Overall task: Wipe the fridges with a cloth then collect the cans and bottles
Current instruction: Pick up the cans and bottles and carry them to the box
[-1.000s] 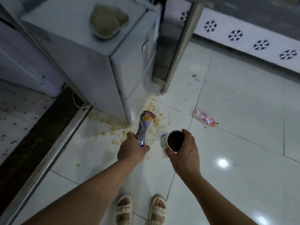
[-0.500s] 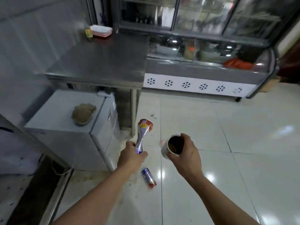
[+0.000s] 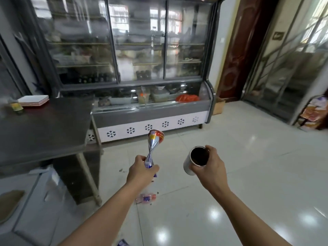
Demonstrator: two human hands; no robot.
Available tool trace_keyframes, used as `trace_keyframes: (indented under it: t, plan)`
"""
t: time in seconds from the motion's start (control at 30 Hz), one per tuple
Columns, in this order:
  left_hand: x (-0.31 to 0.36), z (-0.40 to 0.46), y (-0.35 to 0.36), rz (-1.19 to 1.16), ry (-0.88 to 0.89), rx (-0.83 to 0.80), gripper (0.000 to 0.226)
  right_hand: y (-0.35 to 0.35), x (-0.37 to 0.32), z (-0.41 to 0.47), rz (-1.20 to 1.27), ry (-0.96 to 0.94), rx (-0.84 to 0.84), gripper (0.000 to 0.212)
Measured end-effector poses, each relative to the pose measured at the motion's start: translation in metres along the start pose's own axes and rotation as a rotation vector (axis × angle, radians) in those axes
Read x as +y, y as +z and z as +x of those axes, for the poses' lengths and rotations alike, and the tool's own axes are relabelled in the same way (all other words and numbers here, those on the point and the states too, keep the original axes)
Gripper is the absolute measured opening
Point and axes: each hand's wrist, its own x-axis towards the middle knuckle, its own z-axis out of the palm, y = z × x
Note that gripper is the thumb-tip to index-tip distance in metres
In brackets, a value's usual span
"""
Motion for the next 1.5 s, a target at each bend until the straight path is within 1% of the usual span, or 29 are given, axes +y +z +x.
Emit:
trace_keyframes:
  t: [0.1, 0.3, 0.47, 0.57, 0.83, 1.0, 1.2, 1.33, 1.5]
  plan:
    - [0.049, 0.001, 0.056, -0.033, 0.044, -0.053, 0.034, -0.047, 0.033, 0.033, 0.01, 0.021, 0.041, 0.066]
    - [0.136, 0.011, 0.171, -0.067, 0.128, -0.135, 0.039, -0.141, 0.098, 0.092, -0.008, 0.05, 0.141, 0.068]
    - [0.188, 0.028, 0.264, -0.087, 0.145, -0.228, 0.038, -0.202, 0.157, 0.133, -0.019, 0.126, 0.229, 0.072]
    - [0.214, 0.045, 0.317, -0.08, 0.163, -0.288, 0.037, -0.228, 0.195, 0.161, -0.028, 0.183, 0.268, 0.07]
    - [0.288, 0.131, 0.464, -0.081, 0.207, -0.446, 0.038, -0.286, 0.285, 0.275, -0.077, 0.282, 0.382, 0.067]
    - [0.353, 0.191, 0.559, -0.084, 0.207, -0.527, 0.038, -0.333, 0.335, 0.359, -0.076, 0.358, 0.447, 0.067]
    - [0.427, 0.234, 0.661, -0.049, 0.236, -0.618, 0.039, -0.385, 0.4, 0.44, -0.088, 0.416, 0.499, 0.071]
    - [0.474, 0.267, 0.737, -0.03, 0.263, -0.631, 0.038, -0.423, 0.454, 0.511, -0.095, 0.399, 0.519, 0.067]
    - [0.543, 0.311, 0.836, -0.078, 0.245, -0.572, 0.037, -0.479, 0.527, 0.618, -0.098, 0.33, 0.484, 0.069]
